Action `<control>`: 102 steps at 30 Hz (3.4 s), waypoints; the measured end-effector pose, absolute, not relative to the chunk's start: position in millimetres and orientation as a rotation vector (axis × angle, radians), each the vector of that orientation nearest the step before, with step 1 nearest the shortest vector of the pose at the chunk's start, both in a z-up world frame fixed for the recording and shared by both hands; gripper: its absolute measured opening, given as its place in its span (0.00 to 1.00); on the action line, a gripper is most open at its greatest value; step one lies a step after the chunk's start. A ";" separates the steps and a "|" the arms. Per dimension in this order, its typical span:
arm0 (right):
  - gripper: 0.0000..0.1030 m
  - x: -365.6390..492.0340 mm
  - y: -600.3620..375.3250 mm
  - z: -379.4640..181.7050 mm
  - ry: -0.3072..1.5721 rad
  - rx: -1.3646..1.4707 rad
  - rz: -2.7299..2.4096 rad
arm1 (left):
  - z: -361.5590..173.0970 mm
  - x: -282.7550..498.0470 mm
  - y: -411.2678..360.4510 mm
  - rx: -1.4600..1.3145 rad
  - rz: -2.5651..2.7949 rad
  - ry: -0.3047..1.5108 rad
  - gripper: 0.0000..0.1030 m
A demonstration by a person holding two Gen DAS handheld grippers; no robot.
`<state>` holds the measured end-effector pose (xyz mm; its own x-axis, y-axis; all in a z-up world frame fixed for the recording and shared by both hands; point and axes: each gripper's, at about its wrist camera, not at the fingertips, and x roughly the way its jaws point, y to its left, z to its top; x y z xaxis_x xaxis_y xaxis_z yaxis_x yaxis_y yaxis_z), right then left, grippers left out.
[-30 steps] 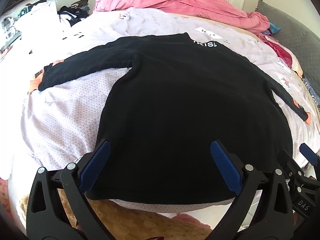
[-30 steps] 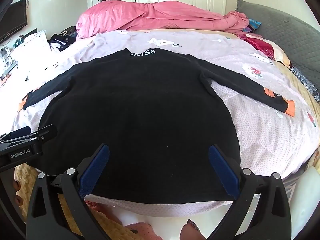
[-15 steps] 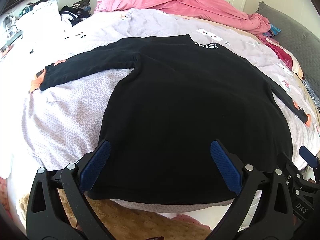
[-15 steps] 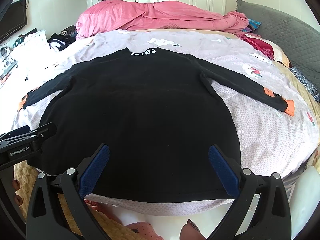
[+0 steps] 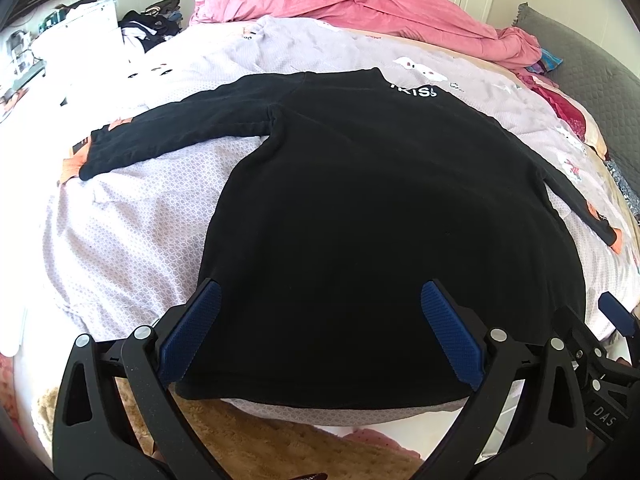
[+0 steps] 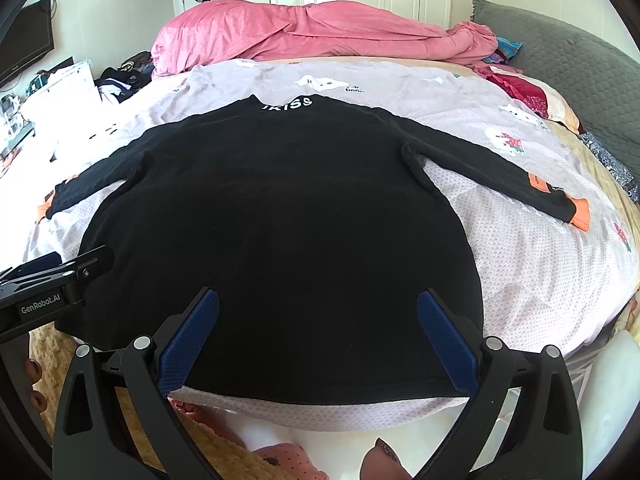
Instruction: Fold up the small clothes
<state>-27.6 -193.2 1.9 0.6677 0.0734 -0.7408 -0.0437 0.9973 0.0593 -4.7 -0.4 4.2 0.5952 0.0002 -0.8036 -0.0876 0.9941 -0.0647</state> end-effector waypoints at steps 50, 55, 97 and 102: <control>0.96 24.5 -256.6 -9.8 0.856 0.173 -0.038 | 7.3 54.8 -22.2 -0.086 0.025 0.961 0.91; 0.96 35.2 -272.0 -9.2 0.852 0.182 -0.076 | 11.1 67.6 -20.4 -0.100 0.021 0.961 0.91; 0.96 102.7 -481.2 -49.3 0.915 0.538 -0.516 | -2.6 163.6 -75.6 -0.034 -0.079 1.016 0.91; 0.96 111.3 -503.5 -61.4 0.905 0.591 -0.547 | -8.1 173.0 -75.9 -0.038 -0.075 1.030 0.91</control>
